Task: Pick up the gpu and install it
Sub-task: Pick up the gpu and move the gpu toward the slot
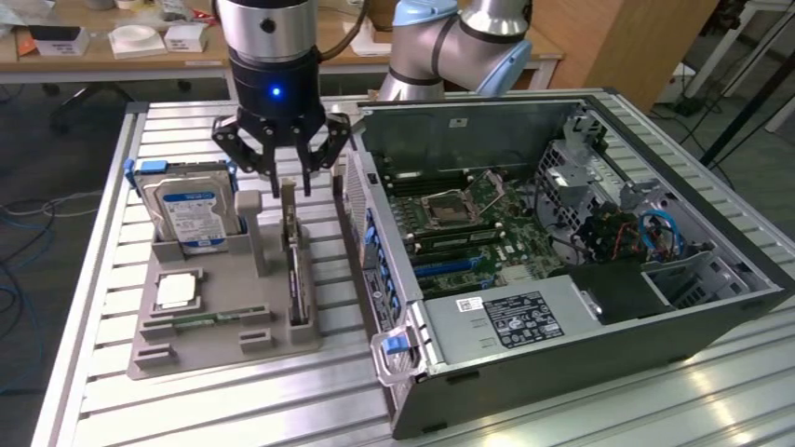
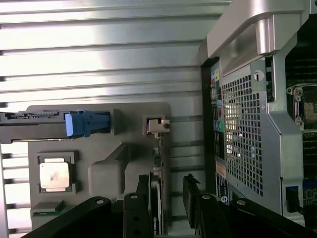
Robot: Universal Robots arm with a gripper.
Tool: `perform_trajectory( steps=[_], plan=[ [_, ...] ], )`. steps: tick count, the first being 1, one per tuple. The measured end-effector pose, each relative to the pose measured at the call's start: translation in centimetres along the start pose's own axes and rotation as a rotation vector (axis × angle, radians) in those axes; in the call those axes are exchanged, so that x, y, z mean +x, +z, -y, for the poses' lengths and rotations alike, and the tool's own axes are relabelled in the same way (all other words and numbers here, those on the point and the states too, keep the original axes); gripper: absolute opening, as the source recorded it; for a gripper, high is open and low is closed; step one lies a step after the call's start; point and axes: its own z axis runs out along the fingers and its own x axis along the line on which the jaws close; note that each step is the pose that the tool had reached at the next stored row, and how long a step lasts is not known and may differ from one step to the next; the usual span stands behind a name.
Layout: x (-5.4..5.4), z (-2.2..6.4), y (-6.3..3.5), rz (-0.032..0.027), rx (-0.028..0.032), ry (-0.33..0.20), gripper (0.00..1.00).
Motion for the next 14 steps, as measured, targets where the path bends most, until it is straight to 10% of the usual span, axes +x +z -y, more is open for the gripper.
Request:
perform_trajectory(
  steps=[14],
  plan=[
    [0.02, 0.05, 1.02, -0.0001, 0.0002, 0.000, 0.41]
  ],
)
